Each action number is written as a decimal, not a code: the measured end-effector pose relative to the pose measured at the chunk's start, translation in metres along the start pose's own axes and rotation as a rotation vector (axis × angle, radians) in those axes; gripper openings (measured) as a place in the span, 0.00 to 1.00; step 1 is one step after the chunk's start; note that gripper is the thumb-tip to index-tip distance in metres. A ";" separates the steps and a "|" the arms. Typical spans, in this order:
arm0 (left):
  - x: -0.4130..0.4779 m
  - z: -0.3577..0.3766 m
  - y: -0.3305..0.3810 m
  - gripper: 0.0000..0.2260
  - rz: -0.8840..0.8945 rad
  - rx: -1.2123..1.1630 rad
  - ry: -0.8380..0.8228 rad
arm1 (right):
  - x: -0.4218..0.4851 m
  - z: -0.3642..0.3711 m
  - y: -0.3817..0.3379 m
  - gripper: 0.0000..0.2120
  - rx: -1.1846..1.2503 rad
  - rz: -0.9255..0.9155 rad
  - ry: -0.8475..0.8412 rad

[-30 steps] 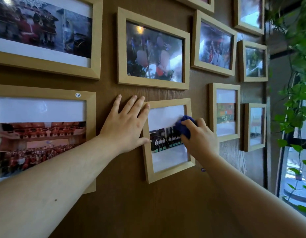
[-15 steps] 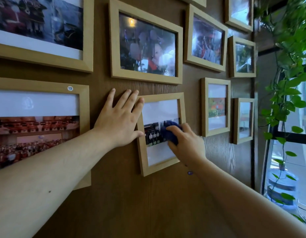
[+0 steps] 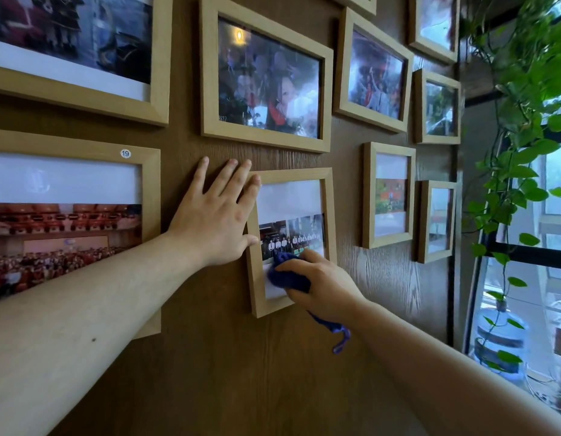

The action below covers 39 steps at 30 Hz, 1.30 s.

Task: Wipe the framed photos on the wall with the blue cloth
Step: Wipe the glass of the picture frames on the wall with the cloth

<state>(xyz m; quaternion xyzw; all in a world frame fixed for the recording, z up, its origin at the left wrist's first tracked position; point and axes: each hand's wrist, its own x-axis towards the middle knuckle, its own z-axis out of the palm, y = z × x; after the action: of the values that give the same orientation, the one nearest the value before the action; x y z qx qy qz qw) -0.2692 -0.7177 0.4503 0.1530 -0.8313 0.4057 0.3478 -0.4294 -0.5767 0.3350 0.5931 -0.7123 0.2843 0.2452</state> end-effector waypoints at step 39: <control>0.030 -0.079 -0.062 0.32 0.035 0.111 0.235 | 0.145 -0.153 -0.037 0.27 -0.238 -0.140 0.551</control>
<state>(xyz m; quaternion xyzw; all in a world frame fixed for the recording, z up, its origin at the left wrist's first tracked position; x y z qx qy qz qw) -0.2210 -0.6943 0.5405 0.1090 -0.7637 0.4723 0.4264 -0.4168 -0.5775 0.5483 0.5084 -0.6047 0.3315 0.5157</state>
